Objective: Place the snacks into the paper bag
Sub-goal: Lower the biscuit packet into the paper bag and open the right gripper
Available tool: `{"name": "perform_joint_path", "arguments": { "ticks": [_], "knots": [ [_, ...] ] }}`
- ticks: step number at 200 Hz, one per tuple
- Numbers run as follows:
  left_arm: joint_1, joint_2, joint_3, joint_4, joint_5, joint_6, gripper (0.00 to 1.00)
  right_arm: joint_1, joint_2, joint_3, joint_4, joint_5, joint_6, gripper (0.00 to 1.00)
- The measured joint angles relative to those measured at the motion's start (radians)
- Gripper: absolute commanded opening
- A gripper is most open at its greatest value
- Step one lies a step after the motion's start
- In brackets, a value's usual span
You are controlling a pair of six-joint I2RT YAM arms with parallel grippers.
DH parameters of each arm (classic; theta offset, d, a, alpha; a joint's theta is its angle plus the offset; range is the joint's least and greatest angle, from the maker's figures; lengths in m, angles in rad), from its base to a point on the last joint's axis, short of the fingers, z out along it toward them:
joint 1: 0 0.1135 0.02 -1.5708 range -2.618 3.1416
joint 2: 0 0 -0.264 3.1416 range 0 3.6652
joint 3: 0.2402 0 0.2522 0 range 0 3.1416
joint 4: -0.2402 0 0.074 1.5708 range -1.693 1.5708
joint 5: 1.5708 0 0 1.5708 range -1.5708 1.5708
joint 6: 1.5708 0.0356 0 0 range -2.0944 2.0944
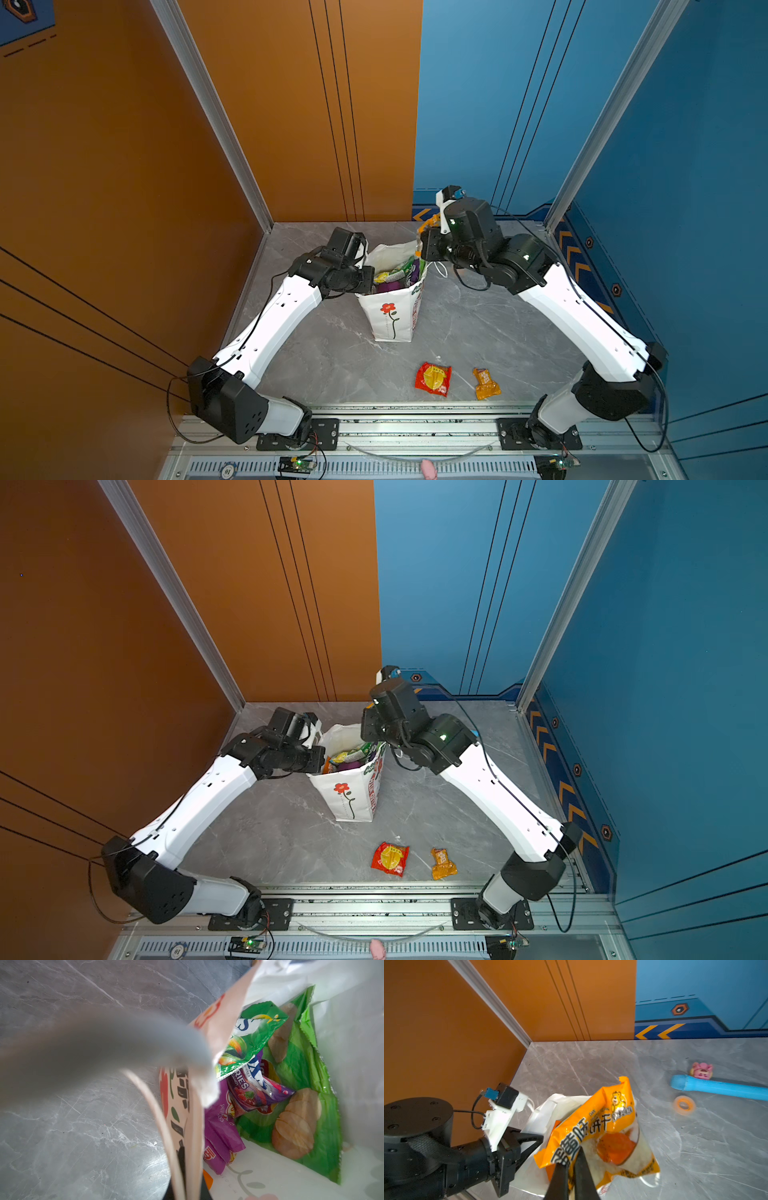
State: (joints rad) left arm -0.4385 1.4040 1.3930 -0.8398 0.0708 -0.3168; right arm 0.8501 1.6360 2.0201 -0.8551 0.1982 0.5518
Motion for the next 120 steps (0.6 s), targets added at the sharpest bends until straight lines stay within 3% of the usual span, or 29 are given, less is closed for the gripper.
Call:
{"name": "perform_joint_path", "arguments": {
  "ticks": [46, 120],
  "knots": [
    [0.0, 0.0, 0.0, 0.0, 0.0, 0.0, 0.0, 0.043, 0.144, 0.074, -0.022, -0.056, -0.032, 0.02],
    [0.0, 0.0, 0.0, 0.0, 0.0, 0.007, 0.0, 0.058, 0.201, 0.073, -0.047, -0.068, -0.027, 0.02]
  ]
}}
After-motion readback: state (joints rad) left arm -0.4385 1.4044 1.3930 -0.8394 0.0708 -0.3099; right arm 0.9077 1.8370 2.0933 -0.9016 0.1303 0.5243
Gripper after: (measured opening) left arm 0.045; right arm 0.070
